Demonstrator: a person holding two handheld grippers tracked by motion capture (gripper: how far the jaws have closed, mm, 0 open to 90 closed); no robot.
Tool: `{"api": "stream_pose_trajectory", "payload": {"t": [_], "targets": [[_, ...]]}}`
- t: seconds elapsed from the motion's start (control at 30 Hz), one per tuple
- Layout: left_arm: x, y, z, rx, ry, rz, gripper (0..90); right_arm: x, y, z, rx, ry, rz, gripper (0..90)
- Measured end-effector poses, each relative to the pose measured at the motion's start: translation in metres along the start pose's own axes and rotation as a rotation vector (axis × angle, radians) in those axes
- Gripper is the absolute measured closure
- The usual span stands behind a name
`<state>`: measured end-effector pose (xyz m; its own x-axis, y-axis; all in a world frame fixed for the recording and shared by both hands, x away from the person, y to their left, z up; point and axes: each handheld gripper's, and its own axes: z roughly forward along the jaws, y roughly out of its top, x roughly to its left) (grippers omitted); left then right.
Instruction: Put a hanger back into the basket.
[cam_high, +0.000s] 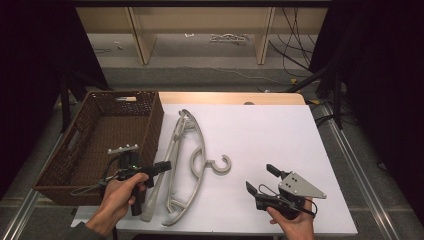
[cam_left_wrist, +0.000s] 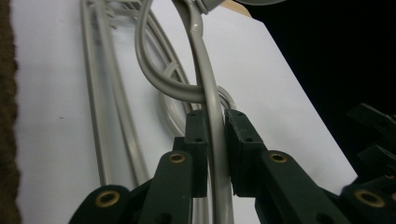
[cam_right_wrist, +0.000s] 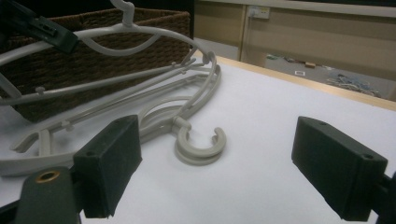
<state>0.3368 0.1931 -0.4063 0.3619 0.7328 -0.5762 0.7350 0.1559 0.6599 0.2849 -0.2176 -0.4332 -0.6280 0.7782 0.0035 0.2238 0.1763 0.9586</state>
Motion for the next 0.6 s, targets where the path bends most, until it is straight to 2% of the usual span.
{"api": "stream_pose_trajectory", "payload": {"t": [0.1,0.17,0.4,0.53,0.6], "targets": [[0.002,0.0,-0.007,-0.023,0.025,-0.011,81.0,0.0,0.0,0.001,0.002,0.006,0.001,16.7],[0.002,0.0,-0.012,-0.049,0.049,0.001,81.5,0.0,0.0,0.001,0.008,0.006,-0.006,16.7],[0.001,0.006,-0.021,-0.055,0.025,0.005,81.6,0.001,-0.001,0.004,-0.002,0.022,0.005,16.6],[-0.003,0.013,-0.029,-0.084,-0.024,-0.028,81.6,0.001,-0.001,0.004,0.001,0.026,0.005,16.6],[-0.005,0.017,-0.033,-0.09,-0.05,-0.024,81.6,0.001,-0.001,0.004,0.001,0.026,0.005,16.7]]}}
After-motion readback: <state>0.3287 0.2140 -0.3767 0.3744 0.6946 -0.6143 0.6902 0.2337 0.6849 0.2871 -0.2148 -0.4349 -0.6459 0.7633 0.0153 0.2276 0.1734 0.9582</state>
